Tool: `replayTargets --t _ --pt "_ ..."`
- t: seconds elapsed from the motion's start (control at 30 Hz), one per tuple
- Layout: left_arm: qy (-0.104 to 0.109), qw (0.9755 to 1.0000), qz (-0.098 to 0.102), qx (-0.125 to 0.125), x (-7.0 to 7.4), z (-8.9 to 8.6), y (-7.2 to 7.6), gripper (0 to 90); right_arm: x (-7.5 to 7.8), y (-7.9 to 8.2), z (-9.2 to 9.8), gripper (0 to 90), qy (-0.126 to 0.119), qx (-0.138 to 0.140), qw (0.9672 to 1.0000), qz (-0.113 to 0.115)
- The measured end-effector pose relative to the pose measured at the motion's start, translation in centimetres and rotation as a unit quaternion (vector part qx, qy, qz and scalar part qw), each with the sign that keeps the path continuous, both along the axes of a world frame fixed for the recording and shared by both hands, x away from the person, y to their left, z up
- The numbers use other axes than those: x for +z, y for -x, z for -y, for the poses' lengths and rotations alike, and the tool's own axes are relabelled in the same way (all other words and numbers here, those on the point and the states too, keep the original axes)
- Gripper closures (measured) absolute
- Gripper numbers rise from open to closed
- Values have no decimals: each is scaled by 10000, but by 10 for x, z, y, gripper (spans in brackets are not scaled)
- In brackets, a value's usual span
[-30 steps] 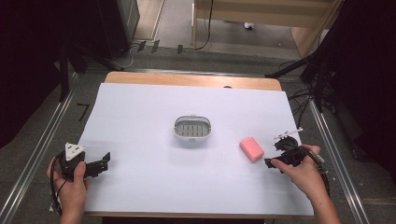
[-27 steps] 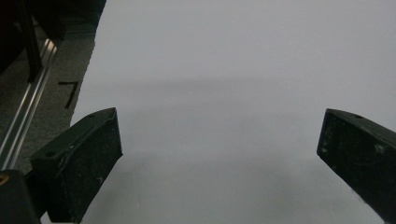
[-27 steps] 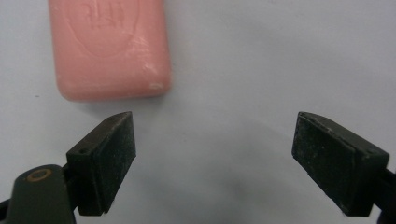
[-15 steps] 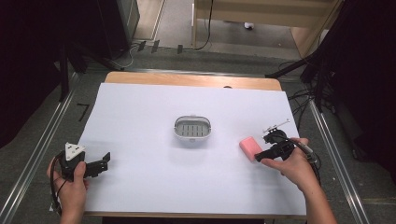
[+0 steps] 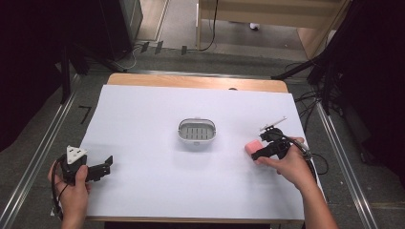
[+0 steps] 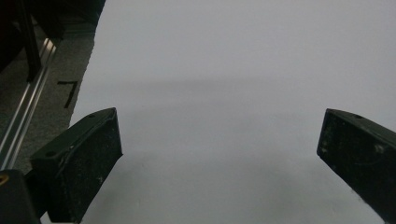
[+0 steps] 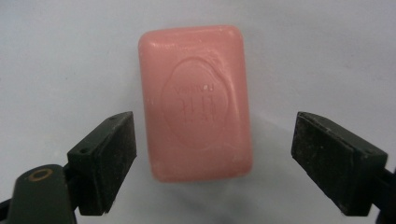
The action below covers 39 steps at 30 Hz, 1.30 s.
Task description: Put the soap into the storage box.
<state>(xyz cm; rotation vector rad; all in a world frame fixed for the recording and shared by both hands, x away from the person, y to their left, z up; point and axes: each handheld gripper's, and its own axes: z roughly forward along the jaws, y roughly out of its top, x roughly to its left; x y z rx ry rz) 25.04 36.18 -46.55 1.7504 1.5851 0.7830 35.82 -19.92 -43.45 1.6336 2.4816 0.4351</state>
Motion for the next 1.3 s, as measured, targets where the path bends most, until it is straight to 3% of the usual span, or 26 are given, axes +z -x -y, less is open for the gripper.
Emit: replayTargets --t 0.57,0.9,1.07,1.3 --pt "12 10000 -1 5 0 0 0 1 -9 -12 -12 342 5 -28 9999 -167" --pt "-2 10000 -7 -10 0 0 0 1 -16 -14 -16 381 153 -67 9994 -308" --pt "-10 10000 -7 -25 0 0 0 1 -15 -16 -17 386 218 63 9991 -347" --pt "-17 10000 -9 -22 0 0 0 1 -9 -17 -16 388 454 473 9977 -150"
